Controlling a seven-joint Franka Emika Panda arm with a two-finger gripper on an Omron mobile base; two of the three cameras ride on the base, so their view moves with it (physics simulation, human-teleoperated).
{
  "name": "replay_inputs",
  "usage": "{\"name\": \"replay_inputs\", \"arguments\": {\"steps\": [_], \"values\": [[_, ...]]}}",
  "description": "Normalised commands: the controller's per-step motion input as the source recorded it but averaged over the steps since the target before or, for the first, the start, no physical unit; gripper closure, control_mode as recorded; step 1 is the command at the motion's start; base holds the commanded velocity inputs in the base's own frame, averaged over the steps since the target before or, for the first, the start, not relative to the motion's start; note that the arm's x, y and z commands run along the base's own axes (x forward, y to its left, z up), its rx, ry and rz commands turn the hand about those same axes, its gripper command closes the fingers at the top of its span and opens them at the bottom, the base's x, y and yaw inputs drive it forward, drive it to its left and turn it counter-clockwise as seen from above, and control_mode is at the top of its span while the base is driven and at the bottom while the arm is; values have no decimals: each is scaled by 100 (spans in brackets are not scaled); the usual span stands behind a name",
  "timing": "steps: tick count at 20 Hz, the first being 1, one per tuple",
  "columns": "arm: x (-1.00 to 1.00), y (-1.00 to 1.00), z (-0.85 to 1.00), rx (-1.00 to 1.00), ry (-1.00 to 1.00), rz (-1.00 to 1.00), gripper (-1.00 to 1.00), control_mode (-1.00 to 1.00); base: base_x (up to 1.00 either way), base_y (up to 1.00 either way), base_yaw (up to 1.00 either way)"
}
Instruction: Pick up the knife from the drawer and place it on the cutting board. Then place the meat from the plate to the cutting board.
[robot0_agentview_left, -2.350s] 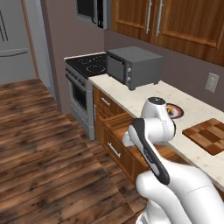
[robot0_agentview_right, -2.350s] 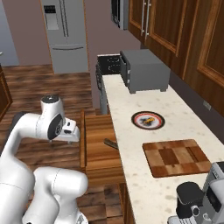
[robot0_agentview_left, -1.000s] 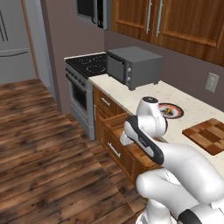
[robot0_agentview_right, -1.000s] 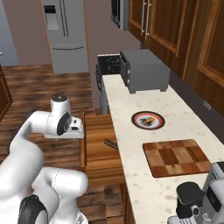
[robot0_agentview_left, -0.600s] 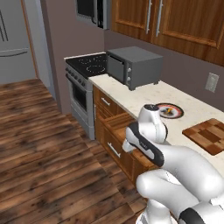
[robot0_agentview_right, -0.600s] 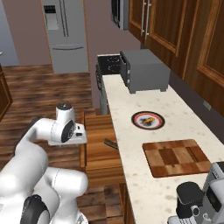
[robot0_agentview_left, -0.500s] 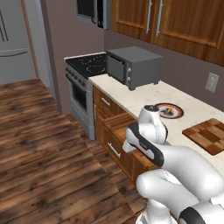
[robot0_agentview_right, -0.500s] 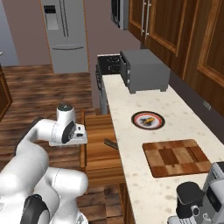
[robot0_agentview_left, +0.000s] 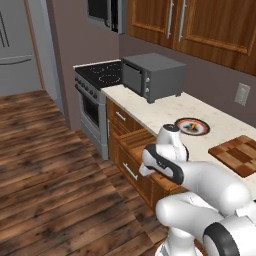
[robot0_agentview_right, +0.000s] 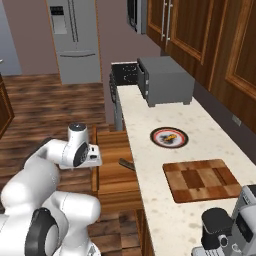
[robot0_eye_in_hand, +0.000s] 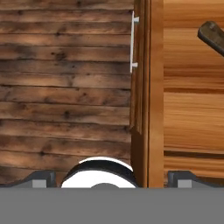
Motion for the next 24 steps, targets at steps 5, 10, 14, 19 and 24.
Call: {"name": "replay_inputs", "arguments": {"steps": [5,10,14,19,24], "values": [[21,0,-14,0,0,0,-100,-100,0,0,0],[23,0,-17,0,0,0,-100,-100,0,0,0],[20,0,-20,0,0,0,-100,-100,0,0,0],[23,0,-20,0,0,0,-100,-100,0,0,0],[29,0,-22,0,0,0,-100,-100,0,0,0]]}}
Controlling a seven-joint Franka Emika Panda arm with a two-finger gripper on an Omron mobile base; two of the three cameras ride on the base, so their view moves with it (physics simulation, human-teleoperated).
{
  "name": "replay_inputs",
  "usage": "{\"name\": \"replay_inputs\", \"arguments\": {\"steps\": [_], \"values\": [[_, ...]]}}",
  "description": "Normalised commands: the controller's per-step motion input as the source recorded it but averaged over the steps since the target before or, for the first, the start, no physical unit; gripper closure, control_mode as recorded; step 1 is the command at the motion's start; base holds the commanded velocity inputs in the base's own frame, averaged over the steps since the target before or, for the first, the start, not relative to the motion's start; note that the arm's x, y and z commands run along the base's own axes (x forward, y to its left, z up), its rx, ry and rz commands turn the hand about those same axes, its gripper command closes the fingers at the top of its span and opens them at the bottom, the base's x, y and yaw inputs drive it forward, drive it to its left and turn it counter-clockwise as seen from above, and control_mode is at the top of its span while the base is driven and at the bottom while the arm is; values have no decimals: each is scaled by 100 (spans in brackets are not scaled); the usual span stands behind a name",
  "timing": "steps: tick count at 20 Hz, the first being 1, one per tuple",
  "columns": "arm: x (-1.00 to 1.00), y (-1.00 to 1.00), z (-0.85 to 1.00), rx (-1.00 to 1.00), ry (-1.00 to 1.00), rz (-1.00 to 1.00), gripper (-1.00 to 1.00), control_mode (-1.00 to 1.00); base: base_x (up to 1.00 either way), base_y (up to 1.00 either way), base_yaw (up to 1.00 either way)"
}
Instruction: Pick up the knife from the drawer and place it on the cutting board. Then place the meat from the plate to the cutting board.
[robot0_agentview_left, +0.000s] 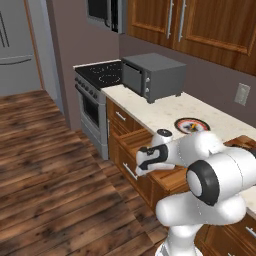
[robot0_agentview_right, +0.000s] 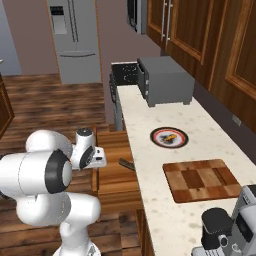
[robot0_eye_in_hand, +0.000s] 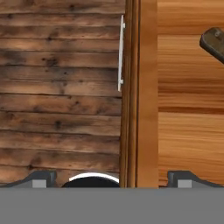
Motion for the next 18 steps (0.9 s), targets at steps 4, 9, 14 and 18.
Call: {"name": "replay_inputs", "arguments": {"steps": [4,9,14,18], "values": [[29,0,-24,0,2,0,-100,-100,0,0,0],[25,0,-16,0,3,0,-100,-100,0,0,0],[25,0,-23,0,2,0,-100,-100,0,0,0],[28,0,-26,0,0,0,-100,-100,0,0,0]]}}
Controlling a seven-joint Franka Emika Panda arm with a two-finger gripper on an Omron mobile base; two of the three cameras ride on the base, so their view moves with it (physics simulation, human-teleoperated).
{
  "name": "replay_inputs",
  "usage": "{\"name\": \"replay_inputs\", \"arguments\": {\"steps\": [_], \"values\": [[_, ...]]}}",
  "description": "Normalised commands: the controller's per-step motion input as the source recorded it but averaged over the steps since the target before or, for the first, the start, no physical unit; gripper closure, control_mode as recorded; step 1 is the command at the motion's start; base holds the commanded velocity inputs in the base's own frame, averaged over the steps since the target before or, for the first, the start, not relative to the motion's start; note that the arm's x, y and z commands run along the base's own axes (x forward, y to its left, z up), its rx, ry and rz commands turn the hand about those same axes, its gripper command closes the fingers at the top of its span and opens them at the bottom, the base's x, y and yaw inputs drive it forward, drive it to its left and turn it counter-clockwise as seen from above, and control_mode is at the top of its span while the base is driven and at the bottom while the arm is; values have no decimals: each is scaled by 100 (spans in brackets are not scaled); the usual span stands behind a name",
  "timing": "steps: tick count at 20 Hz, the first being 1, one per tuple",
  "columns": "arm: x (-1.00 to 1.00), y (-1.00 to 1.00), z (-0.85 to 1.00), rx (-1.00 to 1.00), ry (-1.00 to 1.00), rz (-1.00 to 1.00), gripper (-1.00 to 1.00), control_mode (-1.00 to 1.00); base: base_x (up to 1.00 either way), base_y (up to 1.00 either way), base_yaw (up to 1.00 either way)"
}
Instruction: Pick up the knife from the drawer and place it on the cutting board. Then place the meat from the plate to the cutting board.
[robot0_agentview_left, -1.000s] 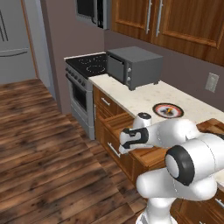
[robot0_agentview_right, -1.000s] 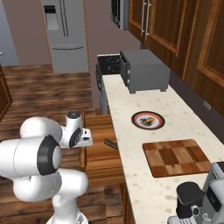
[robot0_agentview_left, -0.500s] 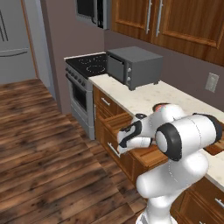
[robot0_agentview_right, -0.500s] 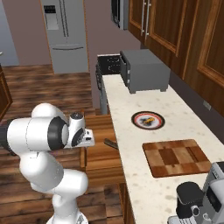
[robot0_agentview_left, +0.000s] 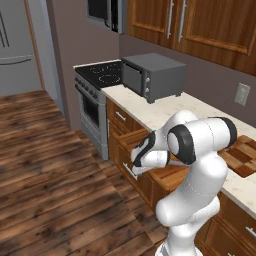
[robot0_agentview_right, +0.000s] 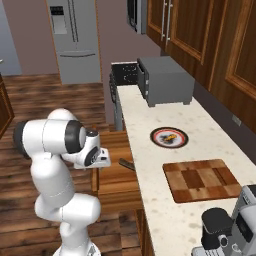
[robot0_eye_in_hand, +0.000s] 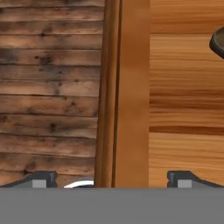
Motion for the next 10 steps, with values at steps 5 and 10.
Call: {"name": "replay_inputs", "arguments": {"steps": [5,10], "values": [[21,0,-27,0,0,0,-100,-100,0,0,0],[2,6,-27,0,0,2,-100,-100,0,0,0]]}}
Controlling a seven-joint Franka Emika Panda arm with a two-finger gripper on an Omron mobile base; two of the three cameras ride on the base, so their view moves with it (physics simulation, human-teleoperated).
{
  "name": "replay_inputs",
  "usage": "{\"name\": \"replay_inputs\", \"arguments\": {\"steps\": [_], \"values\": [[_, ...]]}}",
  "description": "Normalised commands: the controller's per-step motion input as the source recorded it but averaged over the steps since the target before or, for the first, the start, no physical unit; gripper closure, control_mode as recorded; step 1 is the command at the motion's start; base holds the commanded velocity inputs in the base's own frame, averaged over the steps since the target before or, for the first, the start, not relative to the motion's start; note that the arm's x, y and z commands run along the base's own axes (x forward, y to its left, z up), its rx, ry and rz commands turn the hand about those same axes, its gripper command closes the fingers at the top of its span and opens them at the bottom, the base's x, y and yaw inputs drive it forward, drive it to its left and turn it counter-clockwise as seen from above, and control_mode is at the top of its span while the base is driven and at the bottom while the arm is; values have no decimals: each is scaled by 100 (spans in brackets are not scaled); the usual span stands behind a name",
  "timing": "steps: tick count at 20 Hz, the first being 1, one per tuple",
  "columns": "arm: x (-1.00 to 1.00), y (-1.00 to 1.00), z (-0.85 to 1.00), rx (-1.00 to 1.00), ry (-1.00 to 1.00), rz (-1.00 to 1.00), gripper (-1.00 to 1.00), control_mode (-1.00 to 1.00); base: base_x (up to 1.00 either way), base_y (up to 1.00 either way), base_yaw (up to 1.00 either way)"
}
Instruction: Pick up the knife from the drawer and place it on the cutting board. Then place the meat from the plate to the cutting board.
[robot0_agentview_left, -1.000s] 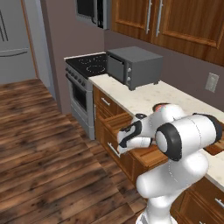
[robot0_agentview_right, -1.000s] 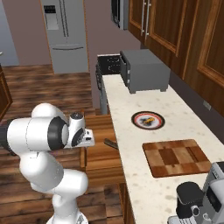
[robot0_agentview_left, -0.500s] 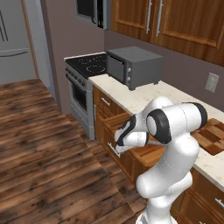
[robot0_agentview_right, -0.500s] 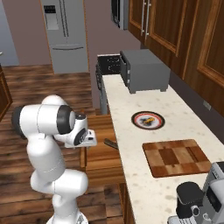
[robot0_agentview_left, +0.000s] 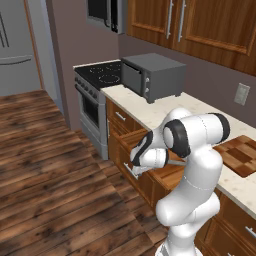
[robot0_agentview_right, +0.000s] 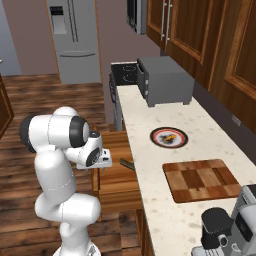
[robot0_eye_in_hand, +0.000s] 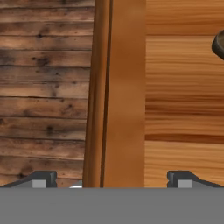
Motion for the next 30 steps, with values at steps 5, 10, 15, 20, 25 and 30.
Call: {"name": "replay_inputs", "arguments": {"steps": [5,10,15,20,25,30], "values": [[-25,62,-36,0,0,5,-100,-100,0,0,0],[-43,100,-45,0,0,5,-100,-100,0,0,0],[-34,100,-53,0,1,3,-100,-100,0,0,0],[-22,99,-20,-2,10,5,-100,-100,0,0,0],[-7,73,1,-10,30,4,-100,-100,0,0,0],[-1,17,14,-7,25,0,-100,-100,0,0,0]]}}
